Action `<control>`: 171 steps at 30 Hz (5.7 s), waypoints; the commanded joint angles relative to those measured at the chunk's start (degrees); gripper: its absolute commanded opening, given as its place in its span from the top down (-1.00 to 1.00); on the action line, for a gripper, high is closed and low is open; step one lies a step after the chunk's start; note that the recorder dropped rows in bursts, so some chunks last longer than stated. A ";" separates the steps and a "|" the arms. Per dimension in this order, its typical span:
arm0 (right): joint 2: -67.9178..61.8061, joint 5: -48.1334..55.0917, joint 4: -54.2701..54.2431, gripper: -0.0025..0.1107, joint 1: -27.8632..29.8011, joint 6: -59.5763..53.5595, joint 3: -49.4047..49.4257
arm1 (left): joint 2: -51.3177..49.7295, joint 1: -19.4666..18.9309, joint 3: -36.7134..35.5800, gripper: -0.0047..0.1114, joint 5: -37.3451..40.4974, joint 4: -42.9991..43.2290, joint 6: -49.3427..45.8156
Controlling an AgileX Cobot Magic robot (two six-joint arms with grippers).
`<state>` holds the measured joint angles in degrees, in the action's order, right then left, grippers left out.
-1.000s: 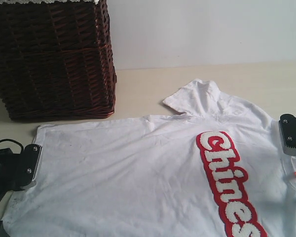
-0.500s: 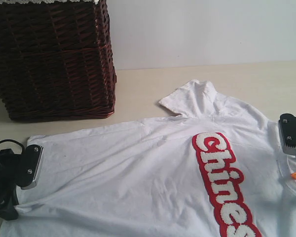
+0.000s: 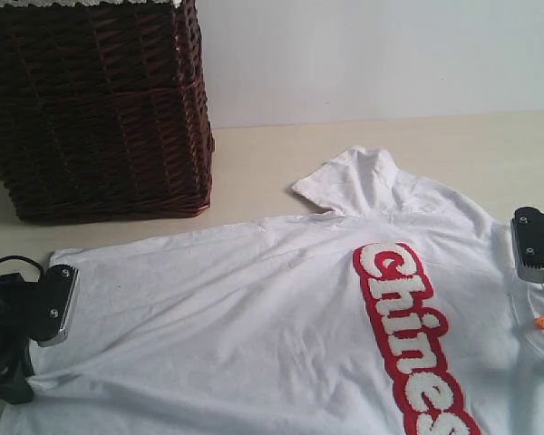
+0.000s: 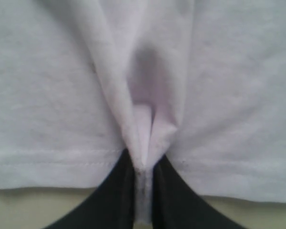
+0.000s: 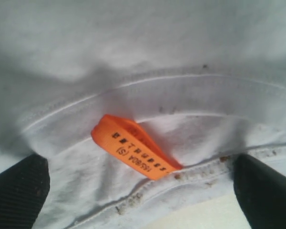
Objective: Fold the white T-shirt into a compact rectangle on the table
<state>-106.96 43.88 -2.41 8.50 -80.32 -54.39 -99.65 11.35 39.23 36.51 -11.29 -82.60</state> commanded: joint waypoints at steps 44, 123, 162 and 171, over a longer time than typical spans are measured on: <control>-1.78 -0.28 -0.48 -0.90 0.18 1.64 0.36 | -1.93 0.06 -1.22 0.81 0.80 -2.87 0.19; 2.39 -2.63 7.72 0.96 0.18 7.88 -0.08 | 0.45 0.06 2.50 0.86 5.48 -8.57 0.57; 52.02 26.09 -2.17 0.96 0.31 0.34 -20.98 | 60.23 -0.04 28.38 0.92 33.46 15.84 33.35; 52.42 26.09 -2.15 0.96 0.31 1.11 -12.54 | 59.37 -0.04 26.35 0.92 33.46 4.66 31.77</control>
<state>-53.43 70.55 -5.04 8.50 -77.65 -71.54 -38.53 11.26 67.58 70.51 -3.10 -50.57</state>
